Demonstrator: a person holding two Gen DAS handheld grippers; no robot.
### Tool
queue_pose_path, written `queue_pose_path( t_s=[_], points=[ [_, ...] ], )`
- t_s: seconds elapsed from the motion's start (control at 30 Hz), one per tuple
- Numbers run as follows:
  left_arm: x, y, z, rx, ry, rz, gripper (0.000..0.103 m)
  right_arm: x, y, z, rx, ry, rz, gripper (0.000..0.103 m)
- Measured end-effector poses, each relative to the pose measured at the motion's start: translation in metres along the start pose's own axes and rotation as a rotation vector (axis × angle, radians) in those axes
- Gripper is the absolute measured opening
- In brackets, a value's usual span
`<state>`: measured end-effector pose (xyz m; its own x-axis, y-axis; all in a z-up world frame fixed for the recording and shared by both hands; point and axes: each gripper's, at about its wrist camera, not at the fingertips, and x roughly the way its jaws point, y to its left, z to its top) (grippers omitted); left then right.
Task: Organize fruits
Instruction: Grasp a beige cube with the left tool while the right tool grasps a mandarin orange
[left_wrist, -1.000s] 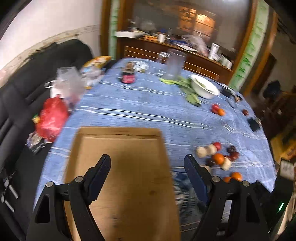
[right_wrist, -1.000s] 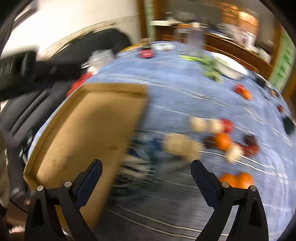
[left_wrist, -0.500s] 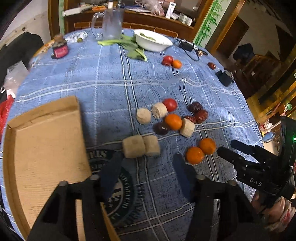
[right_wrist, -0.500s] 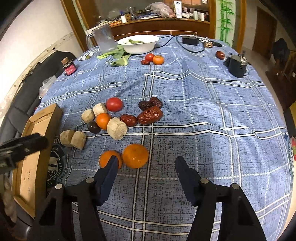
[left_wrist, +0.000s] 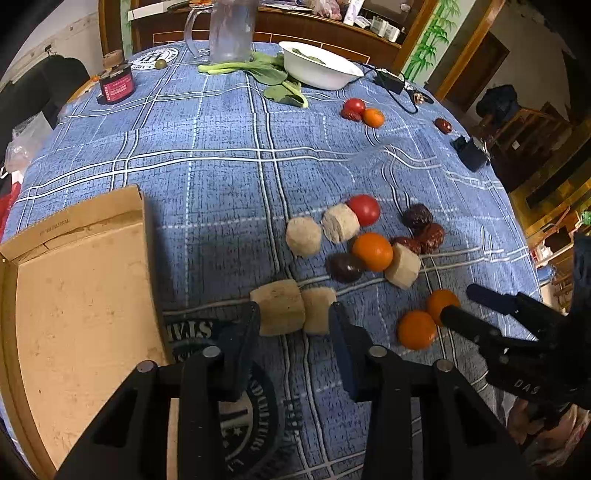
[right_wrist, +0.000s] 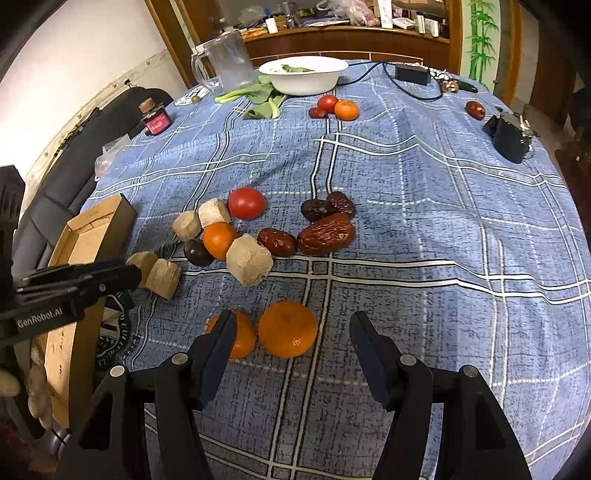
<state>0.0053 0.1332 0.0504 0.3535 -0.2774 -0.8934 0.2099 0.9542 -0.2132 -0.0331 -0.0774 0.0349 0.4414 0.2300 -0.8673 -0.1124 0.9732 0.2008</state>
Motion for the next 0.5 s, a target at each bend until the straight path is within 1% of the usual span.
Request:
queue_pose_path(
  t_s=[0.07, 0.1, 0.13, 0.23, 0.27, 0.33, 0.4, 0.47, 0.5],
  points=[
    [0.000, 0.005, 0.002, -0.007, 0.002, -0.002, 0.023, 0.004, 0.000, 0.001, 0.003, 0.010, 0.010, 0.067],
    [0.000, 0.008, 0.003, -0.014, 0.004, -0.007, 0.022, 0.008, 0.000, 0.002, 0.006, 0.018, 0.018, 0.066],
    [0.000, 0.011, 0.003, -0.026, 0.006, -0.012, 0.021, 0.010, -0.001, 0.002, 0.008, 0.025, 0.026, 0.064],
    [0.004, 0.017, 0.004, -0.045, 0.016, -0.004, 0.021, 0.012, -0.003, 0.004, 0.013, 0.026, 0.040, 0.064],
    [0.006, 0.018, 0.005, -0.055, 0.024, -0.023, 0.021, 0.013, -0.003, 0.005, 0.011, 0.026, 0.044, 0.064],
    [0.009, 0.017, 0.006, -0.056, 0.024, -0.035, 0.022, 0.014, -0.003, 0.006, 0.011, 0.028, 0.054, 0.063],
    [0.011, 0.013, 0.009, -0.046, 0.019, -0.028, 0.023, 0.014, -0.003, 0.006, 0.014, 0.034, 0.077, 0.059],
    [0.014, 0.011, 0.011, -0.034, 0.019, -0.026, 0.027, 0.014, -0.004, 0.006, 0.020, 0.038, 0.095, 0.053],
    [0.016, 0.010, 0.012, -0.030, 0.019, -0.026, 0.027, 0.014, -0.006, 0.006, 0.022, 0.039, 0.098, 0.051]
  ],
)
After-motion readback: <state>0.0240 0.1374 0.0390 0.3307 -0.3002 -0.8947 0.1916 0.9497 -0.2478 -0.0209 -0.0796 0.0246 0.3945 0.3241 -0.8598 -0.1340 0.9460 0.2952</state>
